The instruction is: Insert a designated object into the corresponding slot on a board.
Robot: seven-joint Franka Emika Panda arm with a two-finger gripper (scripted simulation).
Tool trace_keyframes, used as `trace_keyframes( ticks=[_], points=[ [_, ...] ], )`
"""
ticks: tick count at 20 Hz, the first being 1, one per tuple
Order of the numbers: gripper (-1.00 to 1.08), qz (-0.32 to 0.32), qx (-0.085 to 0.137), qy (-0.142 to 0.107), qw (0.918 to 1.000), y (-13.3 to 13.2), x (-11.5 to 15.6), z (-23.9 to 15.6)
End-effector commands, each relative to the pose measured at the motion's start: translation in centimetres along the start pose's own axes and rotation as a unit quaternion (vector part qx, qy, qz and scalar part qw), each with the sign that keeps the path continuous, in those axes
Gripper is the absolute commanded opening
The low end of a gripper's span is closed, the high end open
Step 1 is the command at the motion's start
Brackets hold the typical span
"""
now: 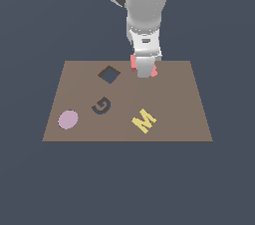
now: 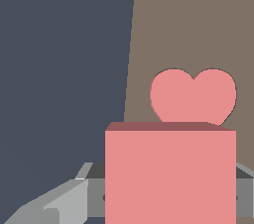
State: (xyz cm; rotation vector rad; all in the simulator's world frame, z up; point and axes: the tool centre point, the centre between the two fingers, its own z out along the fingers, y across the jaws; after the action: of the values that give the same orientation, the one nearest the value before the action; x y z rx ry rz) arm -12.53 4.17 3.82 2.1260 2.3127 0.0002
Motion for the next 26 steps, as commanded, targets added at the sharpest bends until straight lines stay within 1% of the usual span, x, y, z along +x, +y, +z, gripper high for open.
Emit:
trace_keyframes(
  ticks=[1,5,10,18,26],
  points=[
    [-1.00,-0.040,0.000,0.000,0.9992,-0.2,-1.1,0.0],
    [-1.00,-0.102,-0.001,0.000,0.9948,-0.3,-2.9,-0.1],
    [-1.00,-0.177,-0.001,0.000,0.9843,-0.1,-5.1,-0.1],
    [-1.00,-0.284,-0.001,0.000,0.9589,0.9,-8.1,-0.2],
    [-1.00,-0.358,-0.001,-0.001,0.9339,2.0,-10.1,-0.2]
  ],
)
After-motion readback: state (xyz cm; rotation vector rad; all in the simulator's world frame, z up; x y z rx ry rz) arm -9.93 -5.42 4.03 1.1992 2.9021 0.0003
